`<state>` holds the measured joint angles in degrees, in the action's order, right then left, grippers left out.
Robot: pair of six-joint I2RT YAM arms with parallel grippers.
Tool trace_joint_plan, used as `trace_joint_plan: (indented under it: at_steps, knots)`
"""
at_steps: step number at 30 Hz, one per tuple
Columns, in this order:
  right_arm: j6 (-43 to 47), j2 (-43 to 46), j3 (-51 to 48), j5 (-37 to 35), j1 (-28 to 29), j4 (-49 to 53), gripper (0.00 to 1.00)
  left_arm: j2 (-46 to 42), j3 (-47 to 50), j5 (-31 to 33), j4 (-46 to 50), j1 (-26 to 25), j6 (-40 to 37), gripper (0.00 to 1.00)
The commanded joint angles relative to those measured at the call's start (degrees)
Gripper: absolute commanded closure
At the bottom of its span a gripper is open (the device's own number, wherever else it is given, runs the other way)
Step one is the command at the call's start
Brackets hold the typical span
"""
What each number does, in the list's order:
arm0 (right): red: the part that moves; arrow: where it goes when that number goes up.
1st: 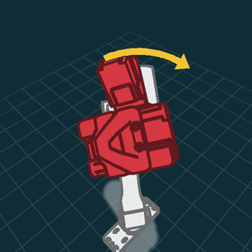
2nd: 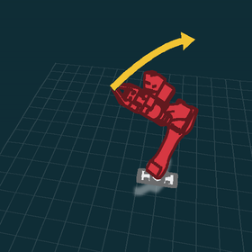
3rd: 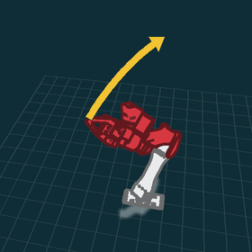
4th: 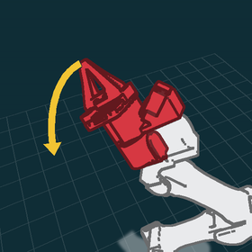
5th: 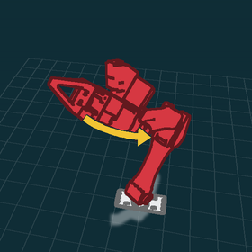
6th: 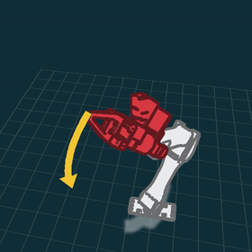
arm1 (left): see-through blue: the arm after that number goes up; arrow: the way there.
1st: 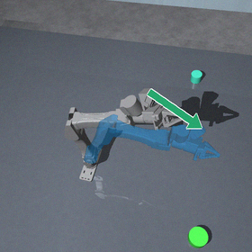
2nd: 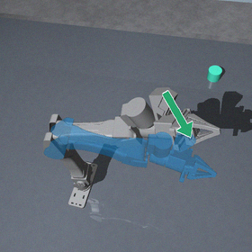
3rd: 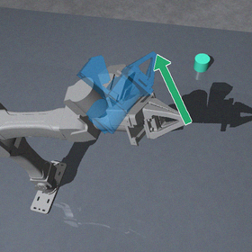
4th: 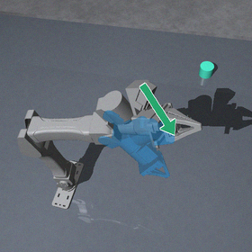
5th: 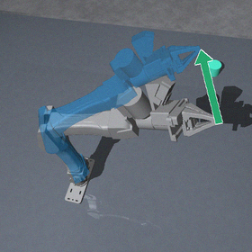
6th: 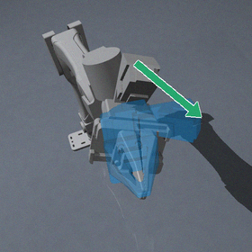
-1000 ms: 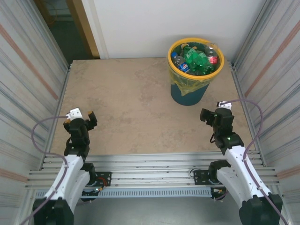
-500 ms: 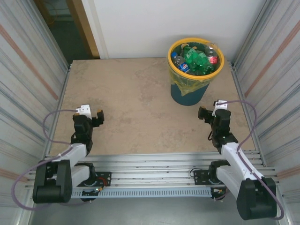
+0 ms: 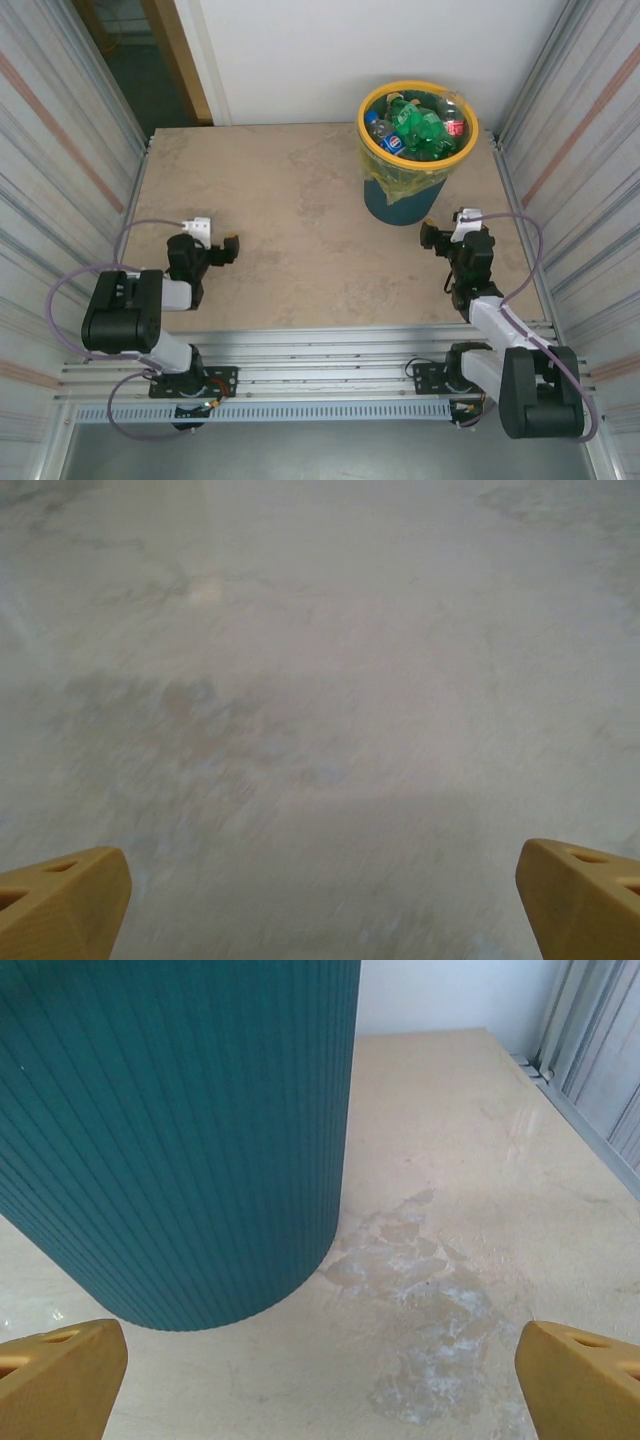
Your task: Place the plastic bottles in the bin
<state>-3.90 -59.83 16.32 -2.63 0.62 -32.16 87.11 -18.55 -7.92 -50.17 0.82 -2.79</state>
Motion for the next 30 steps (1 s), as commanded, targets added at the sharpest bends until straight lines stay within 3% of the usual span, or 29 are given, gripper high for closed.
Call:
trace_joint_plan:
  at_steps: [1, 9, 15, 17, 20, 30]
  knots:
    - [0.8, -2.5, -1.8, 4.0, -2.3, -8.8, 0.02, -0.8, -4.4, -5.4, 4.1, 1.3, -1.9, 0.01]
    - [-2.1, -15.1, -3.5, 10.6, -6.5, -21.6, 0.02, -0.5, -5.0, -1.7, 4.7, 0.4, -1.2, 0.01]
    - [-3.7, -30.6, -3.1, 11.5, -7.6, -37.0, 0.02, -0.5, -5.2, 0.0, 5.2, -0.3, -1.5, 0.01]
    - [-5.1, -27.3, 0.2, 14.7, -10.1, -25.8, 0.02, -0.6, -5.2, 0.0, 5.4, -0.4, -1.6, 0.01]
    - [-0.9, -28.6, 7.3, 9.6, -5.3, -13.6, 0.02, -0.5, -5.2, 0.1, 5.3, -0.4, -1.7, 0.01]
    - [-0.8, -28.6, 6.9, 8.1, -4.7, -14.1, 0.02, -0.5, -5.2, 0.2, 5.3, -0.4, -1.6, 0.01]
